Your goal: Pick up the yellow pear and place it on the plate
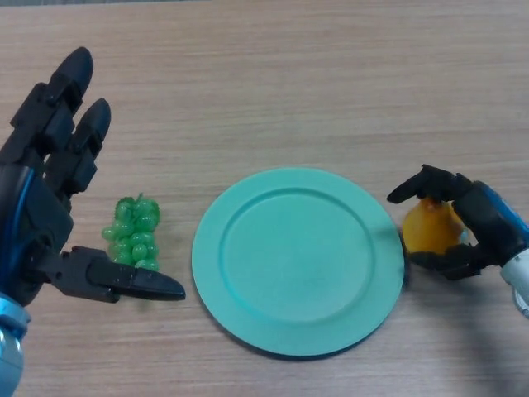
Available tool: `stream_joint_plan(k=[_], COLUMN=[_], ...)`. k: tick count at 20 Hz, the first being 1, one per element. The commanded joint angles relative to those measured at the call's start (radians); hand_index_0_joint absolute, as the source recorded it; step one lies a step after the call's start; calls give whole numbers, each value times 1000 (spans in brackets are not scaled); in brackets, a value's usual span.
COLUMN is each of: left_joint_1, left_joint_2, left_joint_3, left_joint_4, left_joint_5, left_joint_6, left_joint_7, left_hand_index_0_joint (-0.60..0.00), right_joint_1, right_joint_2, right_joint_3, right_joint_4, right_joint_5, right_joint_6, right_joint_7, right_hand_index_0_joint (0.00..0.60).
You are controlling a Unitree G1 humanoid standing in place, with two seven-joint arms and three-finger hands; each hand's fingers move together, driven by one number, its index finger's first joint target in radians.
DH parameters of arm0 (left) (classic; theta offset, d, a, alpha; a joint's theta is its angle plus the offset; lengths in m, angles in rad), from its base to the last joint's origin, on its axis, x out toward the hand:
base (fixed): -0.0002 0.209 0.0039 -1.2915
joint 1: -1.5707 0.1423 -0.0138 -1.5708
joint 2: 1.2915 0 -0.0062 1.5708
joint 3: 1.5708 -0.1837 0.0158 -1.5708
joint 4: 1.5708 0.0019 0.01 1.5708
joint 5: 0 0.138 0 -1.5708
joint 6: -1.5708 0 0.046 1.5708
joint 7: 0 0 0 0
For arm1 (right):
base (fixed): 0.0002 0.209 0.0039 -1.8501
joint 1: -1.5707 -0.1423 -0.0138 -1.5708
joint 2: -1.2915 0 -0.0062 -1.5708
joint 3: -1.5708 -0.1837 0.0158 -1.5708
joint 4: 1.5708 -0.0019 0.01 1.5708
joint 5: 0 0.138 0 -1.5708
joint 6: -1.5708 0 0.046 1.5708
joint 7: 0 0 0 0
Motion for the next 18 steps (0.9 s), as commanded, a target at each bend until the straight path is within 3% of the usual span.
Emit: stream_joint_plan(k=[1, 3, 4, 5, 6, 8, 10, 11, 15, 18], left_joint_1=[-18, -16, -17, -17, -18, -16, -19, -17, -2, 6], left_joint_2=[18, 15, 14, 15, 15, 15, 16, 15, 11, 12], left_joint_3=[55, 59, 62, 61, 59, 57, 59, 59, 57, 76], left_joint_4=[-68, -71, -72, -75, -77, -85, -94, -95, -95, -113], left_joint_5=[-27, -33, -38, -37, -39, -46, -52, -53, -41, -59], left_joint_6=[-104, -103, -100, -97, -92, -79, -64, -63, -88, -52], left_joint_7=[-11, -14, -13, -13, -11, -12, -10, -12, -29, -42], left_hand_index_0_joint=[0, 0, 0, 0, 0, 0, 0, 0, 0, 0], right_joint_1=[-35, -9, 7, 52, 78, 171, 240, 257, 301, 311], right_joint_2=[-58, -58, -48, -9, 13, 112, 167, 183, 195, 196], right_joint_3=[-56, -63, -68, -83, -80, -65, -20, 13, 175, 239], right_joint_4=[-148, -270, -329, -455, -534, -824, -1063, -1118, -1088, -1027], right_joint_5=[34, 9, 35, 132, 170, 450, 617, 645, 679, 674], right_joint_6=[-29, -9, 11, 57, 105, 385, 698, 759, 640, 574], right_joint_7=[-56, -83, -40, 53, 85, 266, 274, 248, 136, 88], right_hand_index_0_joint=[600, 600, 600, 600, 600, 600, 600, 600, 600, 600])
